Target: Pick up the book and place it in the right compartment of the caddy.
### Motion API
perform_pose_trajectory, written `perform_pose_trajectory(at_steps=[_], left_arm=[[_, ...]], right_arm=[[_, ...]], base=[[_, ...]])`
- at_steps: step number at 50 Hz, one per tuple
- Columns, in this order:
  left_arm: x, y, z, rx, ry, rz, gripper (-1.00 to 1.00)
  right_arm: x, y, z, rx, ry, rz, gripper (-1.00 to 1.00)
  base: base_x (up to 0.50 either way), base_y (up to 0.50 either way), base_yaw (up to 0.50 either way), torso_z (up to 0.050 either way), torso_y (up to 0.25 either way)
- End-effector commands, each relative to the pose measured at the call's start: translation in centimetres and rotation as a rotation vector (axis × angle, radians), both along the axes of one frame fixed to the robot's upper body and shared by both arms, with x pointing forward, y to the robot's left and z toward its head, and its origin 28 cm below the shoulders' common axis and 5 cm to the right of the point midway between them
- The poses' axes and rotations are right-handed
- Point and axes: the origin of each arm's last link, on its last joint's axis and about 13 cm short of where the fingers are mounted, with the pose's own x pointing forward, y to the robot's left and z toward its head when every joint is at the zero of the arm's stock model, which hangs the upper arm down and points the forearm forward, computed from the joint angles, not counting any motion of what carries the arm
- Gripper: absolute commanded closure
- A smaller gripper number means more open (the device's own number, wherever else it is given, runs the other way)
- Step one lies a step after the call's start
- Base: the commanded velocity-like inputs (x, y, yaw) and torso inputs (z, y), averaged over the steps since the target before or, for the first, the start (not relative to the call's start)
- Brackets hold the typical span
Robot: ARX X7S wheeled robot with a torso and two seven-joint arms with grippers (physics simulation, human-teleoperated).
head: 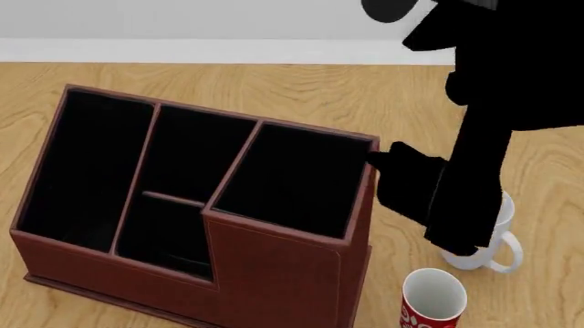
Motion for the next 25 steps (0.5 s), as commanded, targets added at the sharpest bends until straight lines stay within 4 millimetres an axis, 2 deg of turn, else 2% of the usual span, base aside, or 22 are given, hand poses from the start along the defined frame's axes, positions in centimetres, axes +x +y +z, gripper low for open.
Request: perform_pose_trajectory(at_steps=[1, 7, 25], left_arm=[[0.3, -0.1, 0.0, -0.003, -0.004, -0.010, -1.00], [0.4, -0.1, -0.3, -0.011, 0.000, -0.016, -1.00], [0.3, 0.0, -0.5, -0.015, 0.003, -0.014, -1.00]], right_arm=[[0.5, -0.8, 1.4, -0.184, 0.211, 0.012, -1.00], [0.9, -0.2, 0.5, -0.257, 0.263, 0.052, -1.00], [2.1, 0.7, -3.0, -0.312, 0.379, 0.119, -1.00]], base=[[0.00, 0.00, 0.00, 0.000, 0.000], [0.00, 0.00, 0.00, 0.000, 0.000], [0.00, 0.00, 0.00, 0.000, 0.000]])
